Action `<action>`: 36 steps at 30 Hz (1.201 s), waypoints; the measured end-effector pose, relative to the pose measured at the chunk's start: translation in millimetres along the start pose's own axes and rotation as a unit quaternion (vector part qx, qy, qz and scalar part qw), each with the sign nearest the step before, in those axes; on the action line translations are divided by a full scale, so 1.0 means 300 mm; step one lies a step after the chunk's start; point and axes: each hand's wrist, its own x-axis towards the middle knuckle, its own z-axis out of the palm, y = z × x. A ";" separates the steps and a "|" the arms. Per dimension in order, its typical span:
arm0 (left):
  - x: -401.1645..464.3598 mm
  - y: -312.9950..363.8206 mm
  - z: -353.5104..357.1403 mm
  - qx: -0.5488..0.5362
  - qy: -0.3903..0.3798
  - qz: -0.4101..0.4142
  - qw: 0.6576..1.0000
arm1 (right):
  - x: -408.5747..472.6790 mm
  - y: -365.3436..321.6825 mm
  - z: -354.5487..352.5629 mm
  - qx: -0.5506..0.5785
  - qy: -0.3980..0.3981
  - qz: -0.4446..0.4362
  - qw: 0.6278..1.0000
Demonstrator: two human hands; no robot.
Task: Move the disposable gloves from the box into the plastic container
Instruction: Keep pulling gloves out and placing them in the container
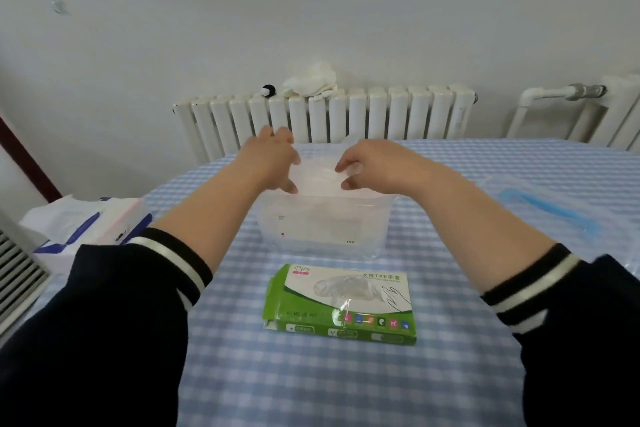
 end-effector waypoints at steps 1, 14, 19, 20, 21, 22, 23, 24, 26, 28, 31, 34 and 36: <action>-0.019 -0.017 -0.017 -0.020 0.016 -0.020 0.999 | -0.021 0.012 -0.005 0.032 0.017 -0.005 0.999; -0.379 0.157 0.151 -0.364 0.382 0.104 0.843 | -0.210 0.052 0.149 0.110 0.318 -0.125 0.933; -0.433 0.225 0.248 -0.492 0.211 0.075 0.841 | -0.274 0.016 0.206 0.089 0.329 -0.191 0.921; -0.438 0.227 0.259 -0.513 0.164 0.073 0.840 | -0.288 0.005 0.209 0.105 0.276 -0.185 0.937; -0.443 0.227 0.263 -0.524 0.113 0.075 0.841 | -0.298 -0.007 0.209 0.118 0.205 -0.165 0.958; -0.447 0.226 0.270 -0.529 0.063 0.079 0.843 | -0.301 -0.016 0.213 0.122 0.118 -0.134 0.976; -0.450 0.227 0.274 -0.529 0.021 0.084 0.844 | -0.300 -0.019 0.219 0.111 0.034 -0.103 0.988; -0.453 0.228 0.277 -0.523 -0.006 0.089 0.847 | -0.297 -0.022 0.227 0.084 -0.032 -0.082 0.993; -0.457 0.234 0.284 -0.513 -0.036 0.092 0.853 | -0.286 -0.023 0.251 0.022 -0.088 -0.079 0.993; -0.459 0.240 0.283 -0.508 -0.046 0.095 0.855 | -0.280 -0.027 0.257 0.001 -0.079 -0.088 0.993; -0.461 0.244 0.274 -0.497 -0.040 0.096 0.861 | -0.276 -0.014 0.262 0.088 -0.046 -0.068 0.993; -0.462 0.247 0.265 -0.484 -0.033 0.086 0.870 | -0.275 -0.008 0.265 0.193 0.026 -0.069 0.978; -0.462 0.247 0.258 -0.480 -0.037 0.078 0.873 | -0.271 -0.009 0.270 0.252 0.078 -0.062 0.963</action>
